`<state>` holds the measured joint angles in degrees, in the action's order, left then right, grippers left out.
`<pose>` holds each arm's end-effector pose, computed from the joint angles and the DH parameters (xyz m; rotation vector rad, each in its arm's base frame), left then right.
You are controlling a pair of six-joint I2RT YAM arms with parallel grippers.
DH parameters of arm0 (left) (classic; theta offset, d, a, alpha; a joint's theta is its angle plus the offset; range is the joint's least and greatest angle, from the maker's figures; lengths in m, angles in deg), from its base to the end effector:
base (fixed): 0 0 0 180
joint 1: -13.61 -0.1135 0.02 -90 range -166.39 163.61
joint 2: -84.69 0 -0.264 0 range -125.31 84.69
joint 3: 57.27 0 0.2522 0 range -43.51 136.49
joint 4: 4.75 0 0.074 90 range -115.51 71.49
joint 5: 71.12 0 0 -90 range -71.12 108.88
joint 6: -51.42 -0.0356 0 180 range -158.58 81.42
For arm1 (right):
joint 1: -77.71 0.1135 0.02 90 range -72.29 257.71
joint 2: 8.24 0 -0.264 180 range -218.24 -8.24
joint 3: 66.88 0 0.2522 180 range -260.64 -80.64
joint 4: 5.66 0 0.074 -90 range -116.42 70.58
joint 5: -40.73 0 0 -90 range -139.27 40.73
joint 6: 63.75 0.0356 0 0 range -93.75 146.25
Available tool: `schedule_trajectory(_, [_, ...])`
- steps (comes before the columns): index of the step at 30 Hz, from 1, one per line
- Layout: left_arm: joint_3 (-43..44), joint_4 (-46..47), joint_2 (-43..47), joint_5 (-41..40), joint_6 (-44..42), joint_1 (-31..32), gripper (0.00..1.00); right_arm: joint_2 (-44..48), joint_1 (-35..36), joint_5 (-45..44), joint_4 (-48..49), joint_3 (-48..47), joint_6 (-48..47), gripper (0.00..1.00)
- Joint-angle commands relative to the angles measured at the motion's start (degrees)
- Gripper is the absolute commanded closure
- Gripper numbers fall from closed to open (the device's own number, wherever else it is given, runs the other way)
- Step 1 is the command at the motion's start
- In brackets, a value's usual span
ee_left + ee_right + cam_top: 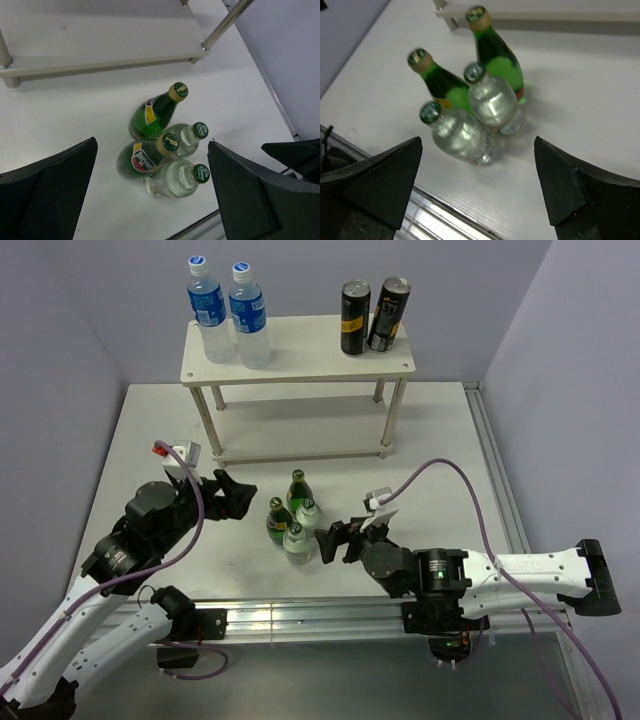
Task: Place and organize the beverage onto the shelf
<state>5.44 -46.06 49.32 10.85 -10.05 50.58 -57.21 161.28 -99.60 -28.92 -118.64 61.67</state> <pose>0.1107 -0.0771 0.3558 0.0351 1.8655 -0.6779 0.0484 0.1850 0.2911 -0.1929 1.8310 0.6294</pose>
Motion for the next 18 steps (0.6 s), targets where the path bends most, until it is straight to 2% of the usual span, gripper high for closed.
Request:
schedule_trajectory(1, [-2.2,-1.2,0.4,-3.6,5.7,2.3,0.01,3.5,1.3,-3.6,-4.5,4.1,8.3,0.0])
schedule_trajectory(5, [-4.2,2.9,0.8,-3.7,10.2,5.5,0.01,5.0,3.3,-3.1,-5.7,6.4,10.8,0.0])
schedule_trajectory(9, [-7.6,3.3,2.4,-12.3,12.9,9.6,0.01,4.5,4.5,-3.8,-6.8,6.4,12.0,0.0])
schedule_trajectory(18, [-22.4,14.7,7.0,-17.3,17.4,14.5,0.03,8.0,5.5,-3.7,-9.1,7.9,13.0,0.0])
